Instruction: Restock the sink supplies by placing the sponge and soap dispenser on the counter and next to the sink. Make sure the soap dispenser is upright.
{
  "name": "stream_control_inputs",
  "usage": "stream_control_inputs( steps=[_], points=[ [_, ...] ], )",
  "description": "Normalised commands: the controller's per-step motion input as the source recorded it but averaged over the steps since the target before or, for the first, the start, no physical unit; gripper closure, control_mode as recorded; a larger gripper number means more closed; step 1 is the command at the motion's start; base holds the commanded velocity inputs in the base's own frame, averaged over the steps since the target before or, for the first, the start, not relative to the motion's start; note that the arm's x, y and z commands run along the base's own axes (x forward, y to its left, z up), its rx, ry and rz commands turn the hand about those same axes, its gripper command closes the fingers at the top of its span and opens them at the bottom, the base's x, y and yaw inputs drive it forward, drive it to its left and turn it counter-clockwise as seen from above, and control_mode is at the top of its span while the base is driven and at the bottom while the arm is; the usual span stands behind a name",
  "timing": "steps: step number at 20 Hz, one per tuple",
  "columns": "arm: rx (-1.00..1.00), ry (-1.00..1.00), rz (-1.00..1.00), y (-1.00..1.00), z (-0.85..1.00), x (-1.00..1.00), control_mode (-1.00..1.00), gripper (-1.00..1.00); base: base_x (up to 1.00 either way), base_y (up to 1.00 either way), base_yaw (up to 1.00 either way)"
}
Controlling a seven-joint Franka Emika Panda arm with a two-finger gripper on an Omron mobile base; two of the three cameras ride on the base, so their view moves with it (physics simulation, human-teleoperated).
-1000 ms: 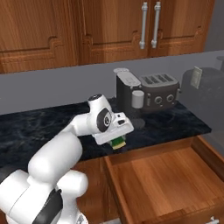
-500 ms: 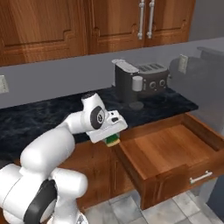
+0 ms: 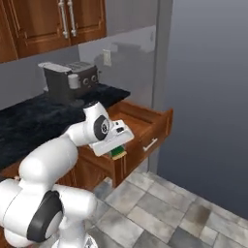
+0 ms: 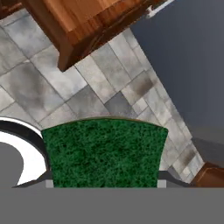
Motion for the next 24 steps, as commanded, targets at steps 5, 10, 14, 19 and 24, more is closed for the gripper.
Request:
stream_control_inputs(
  steps=[5,10,14,19,24],
  points=[
    [0.0,0.0,0.0,0.0,0.0,0.0,1.0,1.0,-0.03,0.0,-1.0],
    [0.0,0.0,0.0,0.0,0.0,0.0,1.0,1.0,0.0,0.0,-1.0],
    [0.0,0.0,0.0,0.0,0.0,0.0,1.0,1.0,0.0,0.0,-1.0],
    [0.0,0.0,0.0,0.0,0.0,0.0,1.0,1.0,0.11,0.0,-0.99],
    [0.0,0.0,0.0,0.0,0.0,0.0,1.0,1.0,0.55,0.0,-0.87]
  ],
)
